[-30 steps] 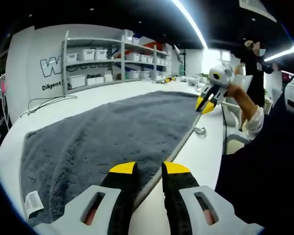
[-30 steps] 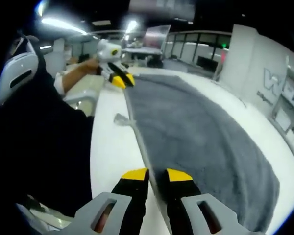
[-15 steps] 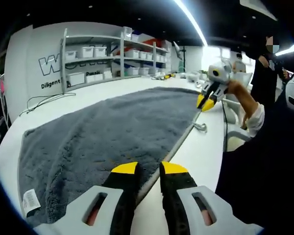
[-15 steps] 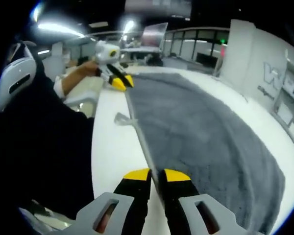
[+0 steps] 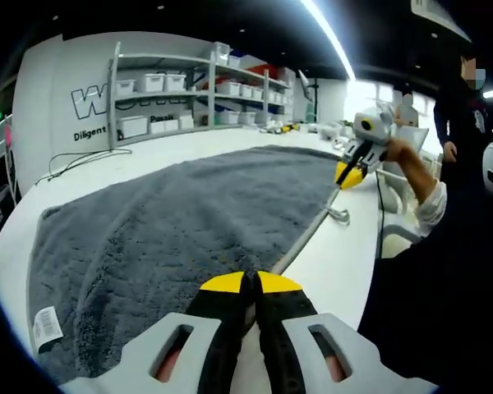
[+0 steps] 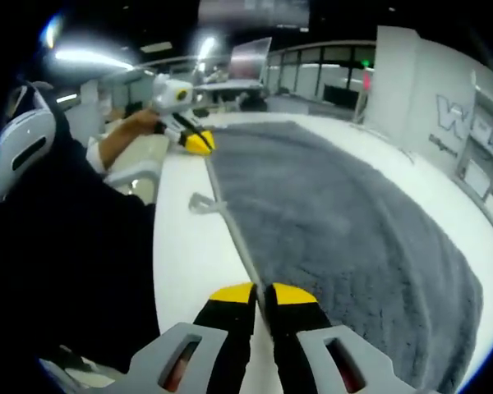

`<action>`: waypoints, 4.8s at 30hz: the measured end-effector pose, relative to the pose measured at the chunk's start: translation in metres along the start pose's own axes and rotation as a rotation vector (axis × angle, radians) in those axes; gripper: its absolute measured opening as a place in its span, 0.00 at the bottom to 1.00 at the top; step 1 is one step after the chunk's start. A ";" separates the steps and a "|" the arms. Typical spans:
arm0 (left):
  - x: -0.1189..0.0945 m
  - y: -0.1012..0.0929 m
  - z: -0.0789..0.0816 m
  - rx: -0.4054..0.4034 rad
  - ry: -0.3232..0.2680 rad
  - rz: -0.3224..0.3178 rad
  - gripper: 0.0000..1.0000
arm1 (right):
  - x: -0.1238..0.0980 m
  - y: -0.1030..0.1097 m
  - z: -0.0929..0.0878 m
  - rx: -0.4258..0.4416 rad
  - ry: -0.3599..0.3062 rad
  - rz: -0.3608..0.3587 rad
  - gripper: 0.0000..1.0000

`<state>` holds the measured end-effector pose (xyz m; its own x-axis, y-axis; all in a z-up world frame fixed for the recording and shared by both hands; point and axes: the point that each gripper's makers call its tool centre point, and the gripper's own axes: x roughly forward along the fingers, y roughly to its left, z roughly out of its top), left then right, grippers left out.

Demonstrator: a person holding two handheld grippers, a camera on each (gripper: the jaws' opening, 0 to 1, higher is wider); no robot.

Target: Open the folded towel by lifting each exposed corner and separating the folded layers until the towel lies flat within the target outline without major curled edges

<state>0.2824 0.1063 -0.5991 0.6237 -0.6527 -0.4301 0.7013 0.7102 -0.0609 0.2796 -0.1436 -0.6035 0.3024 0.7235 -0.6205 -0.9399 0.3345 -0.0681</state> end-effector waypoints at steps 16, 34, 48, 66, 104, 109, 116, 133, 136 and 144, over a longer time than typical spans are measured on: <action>-0.004 -0.003 0.000 -0.042 0.014 -0.035 0.03 | -0.004 0.006 0.001 -0.006 0.000 0.027 0.02; -0.008 -0.010 -0.002 -0.068 0.056 -0.055 0.03 | -0.010 0.017 0.000 -0.001 0.010 0.073 0.02; -0.013 -0.014 -0.003 -0.070 0.085 -0.070 0.03 | -0.013 0.027 -0.001 -0.033 0.022 0.098 0.02; -0.019 -0.021 -0.002 -0.063 0.110 -0.094 0.03 | -0.014 0.038 -0.003 -0.038 0.036 0.128 0.02; -0.022 -0.028 0.019 0.129 0.000 -0.118 0.20 | -0.016 0.044 0.014 -0.205 -0.028 0.141 0.09; -0.021 -0.032 0.032 0.175 -0.053 -0.109 0.22 | -0.009 0.047 0.021 -0.239 -0.043 0.149 0.09; -0.013 -0.039 0.037 0.233 -0.080 -0.113 0.23 | 0.001 0.052 0.032 -0.285 -0.066 0.154 0.09; 0.004 -0.064 0.043 0.217 -0.116 -0.174 0.24 | 0.019 0.064 0.050 -0.338 -0.093 0.168 0.06; 0.005 -0.064 0.044 0.221 -0.117 -0.172 0.24 | 0.020 0.064 0.050 -0.344 -0.088 0.169 0.06; 0.013 -0.070 0.040 0.204 -0.089 -0.184 0.25 | 0.028 0.068 0.052 -0.351 -0.085 0.181 0.06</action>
<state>0.2549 0.0376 -0.5640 0.5013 -0.7925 -0.3473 0.8547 0.5161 0.0559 0.2324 -0.0688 -0.5847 0.1257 0.8038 -0.5815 -0.9717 -0.0184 -0.2354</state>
